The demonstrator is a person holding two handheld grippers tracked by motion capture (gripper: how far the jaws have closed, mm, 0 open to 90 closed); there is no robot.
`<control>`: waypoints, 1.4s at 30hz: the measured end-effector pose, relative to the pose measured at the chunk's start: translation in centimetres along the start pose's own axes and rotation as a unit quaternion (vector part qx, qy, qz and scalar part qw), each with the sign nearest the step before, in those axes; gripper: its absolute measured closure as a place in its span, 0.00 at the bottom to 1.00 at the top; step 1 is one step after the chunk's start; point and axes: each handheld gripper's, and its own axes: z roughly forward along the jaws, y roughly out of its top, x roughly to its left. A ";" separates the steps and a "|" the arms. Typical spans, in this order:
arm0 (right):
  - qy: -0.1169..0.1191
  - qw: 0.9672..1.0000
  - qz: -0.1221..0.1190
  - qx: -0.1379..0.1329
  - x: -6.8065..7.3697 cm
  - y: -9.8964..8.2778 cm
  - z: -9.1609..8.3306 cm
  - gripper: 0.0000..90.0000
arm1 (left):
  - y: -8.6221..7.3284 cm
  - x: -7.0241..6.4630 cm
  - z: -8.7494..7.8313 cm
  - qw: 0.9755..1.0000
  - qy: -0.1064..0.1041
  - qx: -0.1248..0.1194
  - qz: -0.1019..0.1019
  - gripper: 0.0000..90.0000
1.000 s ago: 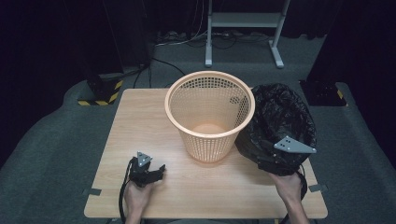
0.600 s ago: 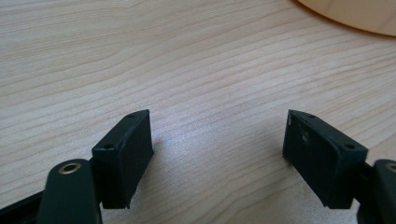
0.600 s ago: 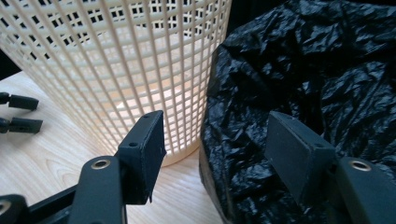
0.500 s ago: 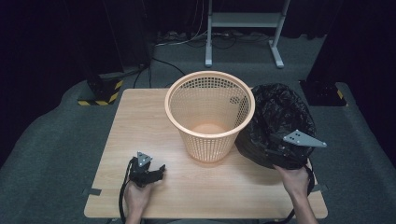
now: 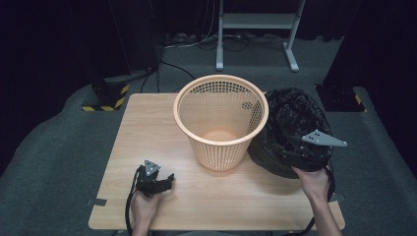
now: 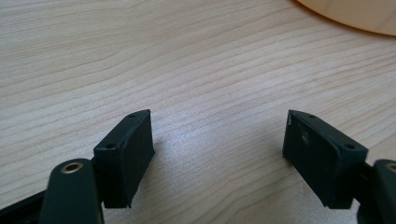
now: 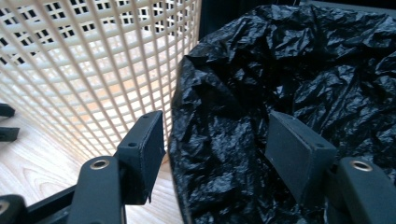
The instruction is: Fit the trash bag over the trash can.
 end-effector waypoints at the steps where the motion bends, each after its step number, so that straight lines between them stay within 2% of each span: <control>1: 0.000 1.000 0.000 0.000 0.0 0.0 0.0 0.41 | 0.0 0.0 0.0 1.000 0.000 0.000 0.000 0.27; 7: -0.011 1.000 0.004 0.001 -1.0 0.4 0.1 0.39 | 0.0 0.0 0.0 1.000 -0.001 0.000 0.001 0.27; 13: -0.019 1.000 0.005 0.014 -2.0 0.9 0.5 0.37 | 0.0 0.0 0.0 1.000 -0.001 0.000 0.001 0.27; 27: -0.026 0.999 0.006 0.041 -3.2 2.1 2.0 0.33 | 0.0 0.0 0.0 1.000 -0.001 0.000 0.002 0.27; 39: -0.043 0.996 0.008 0.083 -5.0 2.8 3.9 0.29 | 0.0 0.0 0.0 1.000 -0.001 0.000 0.002 0.28; 42: -0.050 0.994 0.012 0.098 -5.6 2.8 4.8 0.27 | 0.0 0.0 0.0 1.000 -0.001 0.000 0.003 0.28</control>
